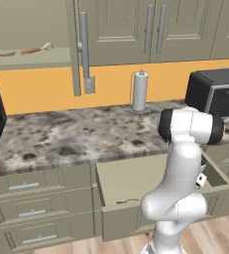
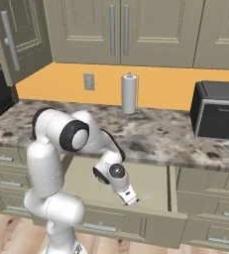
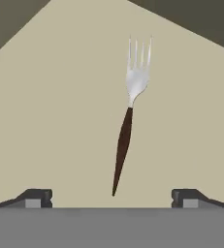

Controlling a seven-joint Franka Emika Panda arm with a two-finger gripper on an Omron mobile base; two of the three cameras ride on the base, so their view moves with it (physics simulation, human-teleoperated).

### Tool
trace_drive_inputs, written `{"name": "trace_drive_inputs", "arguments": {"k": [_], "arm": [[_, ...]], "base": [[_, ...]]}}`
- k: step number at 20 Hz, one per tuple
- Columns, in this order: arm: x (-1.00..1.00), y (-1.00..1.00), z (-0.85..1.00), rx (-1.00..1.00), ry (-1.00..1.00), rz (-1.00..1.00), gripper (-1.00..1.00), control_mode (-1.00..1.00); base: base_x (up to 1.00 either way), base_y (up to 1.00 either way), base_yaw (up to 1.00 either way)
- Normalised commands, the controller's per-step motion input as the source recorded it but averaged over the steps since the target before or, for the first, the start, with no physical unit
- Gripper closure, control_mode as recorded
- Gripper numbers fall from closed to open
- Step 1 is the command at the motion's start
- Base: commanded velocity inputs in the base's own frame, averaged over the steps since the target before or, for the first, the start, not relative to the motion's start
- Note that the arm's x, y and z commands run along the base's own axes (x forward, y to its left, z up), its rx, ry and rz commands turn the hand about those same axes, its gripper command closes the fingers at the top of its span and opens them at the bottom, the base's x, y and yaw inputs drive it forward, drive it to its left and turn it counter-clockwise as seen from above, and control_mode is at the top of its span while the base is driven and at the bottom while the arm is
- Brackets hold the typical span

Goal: Organize the utensils by type. Pick up the wooden spoons from the counter and place them in the open cabinet. Then pick up the metallic utensils from the counter and place them in the open drawer.

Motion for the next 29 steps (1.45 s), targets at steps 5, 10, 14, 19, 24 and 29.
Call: {"name": "trace_drive_inputs", "arguments": {"k": [5, 10, 14, 19, 24, 29], "arm": [[0.0, -0.09, 1.0, -0.08, 0.07, 0.54, -1.0, -1.0], [0.03, -0.13, 1.0, -0.04, 0.01, 0.51, -1.0, -1.0], [0.05, -0.19, 1.0, 0.0, -0.01, 0.3, -1.0, -1.0], [-0.1, -0.11, 1.0, 0.0, 0.01, 0.01, -1.0, -1.0], [0.04, -0.01, 1.0, -0.01, 0.19, 0.08, -1.0, -1.0], [0.04, 0.07, 0.88, -0.06, 0.17, 0.32, -1.0, -1.0]], "base": [[0.0, 0.0, 0.0], [0.0, 0.0, 0.0], [0.0, 0.0, 0.0], [0.0, 0.0, 0.0], [0.0, 0.0, 0.0], [0.0, 0.0, 0.0]]}}
